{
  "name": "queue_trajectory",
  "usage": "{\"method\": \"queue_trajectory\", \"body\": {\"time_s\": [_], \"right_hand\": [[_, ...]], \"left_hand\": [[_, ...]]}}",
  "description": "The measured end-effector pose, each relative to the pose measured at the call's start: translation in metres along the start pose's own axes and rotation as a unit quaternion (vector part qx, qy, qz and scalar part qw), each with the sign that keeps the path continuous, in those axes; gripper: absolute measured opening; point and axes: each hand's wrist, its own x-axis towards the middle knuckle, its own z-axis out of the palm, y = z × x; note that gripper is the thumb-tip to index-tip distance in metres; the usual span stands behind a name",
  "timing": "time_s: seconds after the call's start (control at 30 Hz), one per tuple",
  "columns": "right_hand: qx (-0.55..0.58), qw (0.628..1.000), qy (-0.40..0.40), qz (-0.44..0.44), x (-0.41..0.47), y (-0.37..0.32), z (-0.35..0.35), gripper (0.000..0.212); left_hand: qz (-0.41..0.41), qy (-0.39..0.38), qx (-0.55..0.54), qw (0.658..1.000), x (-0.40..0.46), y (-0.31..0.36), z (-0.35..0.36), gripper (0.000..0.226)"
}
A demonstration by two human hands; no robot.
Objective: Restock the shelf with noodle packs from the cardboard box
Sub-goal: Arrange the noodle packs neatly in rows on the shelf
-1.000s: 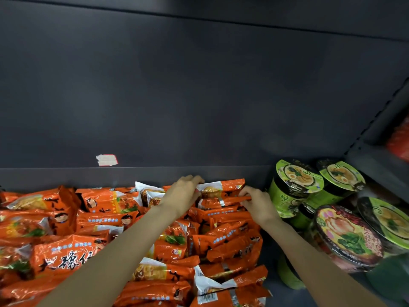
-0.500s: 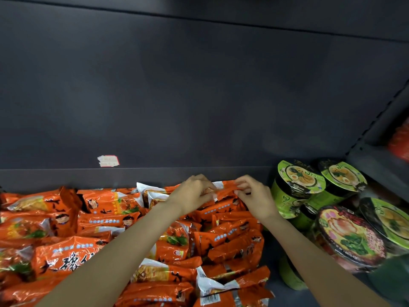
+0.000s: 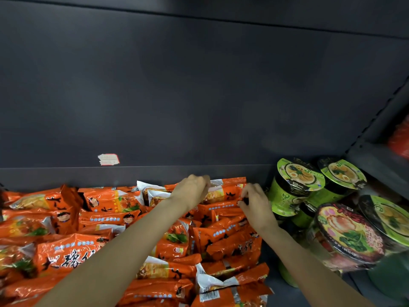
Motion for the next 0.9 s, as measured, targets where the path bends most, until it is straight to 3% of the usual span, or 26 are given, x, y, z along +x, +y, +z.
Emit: {"method": "queue_trajectory", "body": {"time_s": [0.13,0.27,0.4,0.53,0.67,0.77,0.9], "right_hand": [[-0.014,0.997,-0.071,-0.033,-0.003,0.005,-0.004,0.03],[-0.118,0.988,-0.097,-0.035,-0.003,0.002,-0.01,0.027],[-0.063,0.997,-0.047,0.015,0.001,0.005,-0.014,0.021],[0.013,0.999,0.042,0.012,0.008,0.005,-0.023,0.009],[0.002,0.999,-0.037,0.015,0.01,-0.001,-0.013,0.017],[-0.042,0.995,-0.084,0.019,0.005,0.0,-0.006,0.03],[-0.08,0.993,-0.087,0.018,0.001,0.003,-0.006,0.022]], "left_hand": [[0.004,0.006,0.016,1.0,-0.006,-0.006,-0.001,0.021],[0.032,0.009,0.029,0.999,-0.007,-0.005,0.001,0.02],[0.044,0.031,-0.02,0.998,-0.007,-0.003,0.003,0.017],[0.03,-0.005,-0.036,0.999,-0.011,-0.012,0.006,0.017],[0.048,-0.049,0.052,0.996,-0.008,-0.008,0.0,0.023],[0.031,-0.079,0.06,0.995,-0.008,-0.006,0.002,0.027],[0.049,-0.01,0.018,0.999,-0.009,0.0,0.006,0.041]]}}
